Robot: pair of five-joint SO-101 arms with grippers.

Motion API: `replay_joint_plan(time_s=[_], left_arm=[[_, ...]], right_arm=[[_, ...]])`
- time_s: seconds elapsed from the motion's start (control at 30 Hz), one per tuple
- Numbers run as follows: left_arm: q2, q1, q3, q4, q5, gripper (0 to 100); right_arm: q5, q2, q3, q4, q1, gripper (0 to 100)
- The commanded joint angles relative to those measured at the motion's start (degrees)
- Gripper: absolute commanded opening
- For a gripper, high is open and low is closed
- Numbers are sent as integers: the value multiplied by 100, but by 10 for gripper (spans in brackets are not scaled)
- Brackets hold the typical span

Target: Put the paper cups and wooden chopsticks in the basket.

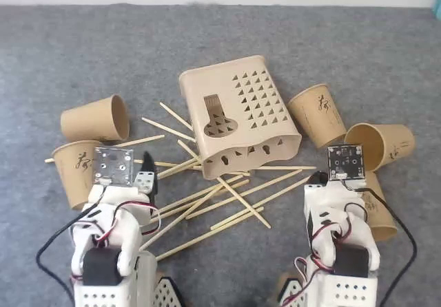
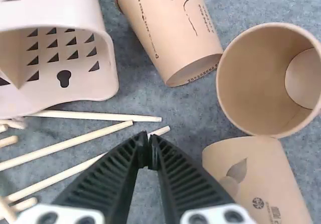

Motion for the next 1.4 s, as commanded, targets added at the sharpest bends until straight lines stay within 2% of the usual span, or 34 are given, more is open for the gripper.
replay_joint_plan(time_s=[0.0, 0.13, 0.27, 0.47, 0.7, 0.83, 1.0, 1.1, 1.23, 1.37], left_arm=[[-62, 413, -277, -35, 396, 209], [-62, 1240, -224, -26, 765, 194], [193, 1670, -40, -352, 870, 198], [2251, 1820, -541, -985, 1178, 244], [4229, 2620, -998, -1644, 1354, 250], [4633, 2558, -769, -2347, 1319, 250], [4879, 2066, -145, -4123, 1345, 250], [4932, 1908, 92, -4782, 1354, 242], [4949, 1916, 444, -5582, 1354, 154], [4949, 1916, 646, -6330, 1354, 6]], right_arm=[[-308, -31, -229, -127, 233, 13], [-475, -40, -167, -286, 716, 13], [-607, -40, -167, -277, 743, 13], [-642, -40, -167, -286, 760, 13], [-633, -40, -167, -286, 796, 13], [-633, -40, -167, -286, 796, 13], [-633, -40, -167, -286, 796, 13], [-633, -40, -167, -286, 796, 13], [-624, -40, -167, -286, 796, 13], [-624, -40, -167, -277, 796, 13]])
